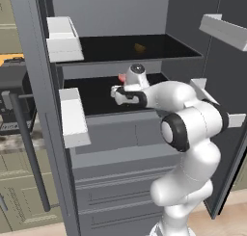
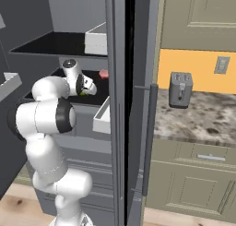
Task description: Pick up the pear and kiwi from the fridge and place one fruit on each plate on the dining counter.
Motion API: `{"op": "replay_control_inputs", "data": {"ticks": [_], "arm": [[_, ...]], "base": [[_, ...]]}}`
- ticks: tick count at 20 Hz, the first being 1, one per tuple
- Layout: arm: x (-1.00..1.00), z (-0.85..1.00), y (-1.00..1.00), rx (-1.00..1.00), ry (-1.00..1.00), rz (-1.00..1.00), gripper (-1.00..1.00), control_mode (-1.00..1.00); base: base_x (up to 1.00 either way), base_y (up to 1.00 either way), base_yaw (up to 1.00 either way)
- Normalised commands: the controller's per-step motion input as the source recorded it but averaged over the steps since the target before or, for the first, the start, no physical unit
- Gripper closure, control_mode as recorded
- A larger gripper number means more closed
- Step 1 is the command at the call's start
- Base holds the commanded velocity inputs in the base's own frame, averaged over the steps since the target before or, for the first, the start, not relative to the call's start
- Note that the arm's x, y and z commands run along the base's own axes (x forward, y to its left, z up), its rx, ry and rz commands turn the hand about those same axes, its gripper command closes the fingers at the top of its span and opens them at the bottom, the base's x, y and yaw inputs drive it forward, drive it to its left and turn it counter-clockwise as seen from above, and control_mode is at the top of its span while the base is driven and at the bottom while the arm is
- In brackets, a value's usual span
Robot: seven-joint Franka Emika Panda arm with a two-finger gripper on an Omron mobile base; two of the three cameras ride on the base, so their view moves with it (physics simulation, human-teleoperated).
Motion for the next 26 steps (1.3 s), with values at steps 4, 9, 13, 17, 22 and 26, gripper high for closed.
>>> {"op": "replay_control_inputs", "data": {"ticks": [4,9,13,17,22,26], "arm": [[-0.82,0.38,-0.03,0.08,-0.13,-0.01,1.00,-1.00],[-0.66,0.63,-0.07,0.12,-0.06,-0.04,1.00,-1.00],[-0.43,0.85,-0.13,0.08,0.00,-0.07,1.00,-1.00],[-0.40,0.78,-0.05,0.07,0.09,-0.05,1.00,-1.00],[-0.70,0.37,0.00,0.01,0.17,-0.01,1.00,-1.00],[-0.90,0.31,0.00,0.00,0.14,0.00,1.00,-1.00]], "base": [[0.00,0.00,0.00],[0.00,0.00,0.00],[0.00,0.00,0.00],[0.00,0.00,0.00],[0.00,0.00,0.00],[0.00,0.00,0.00]]}}
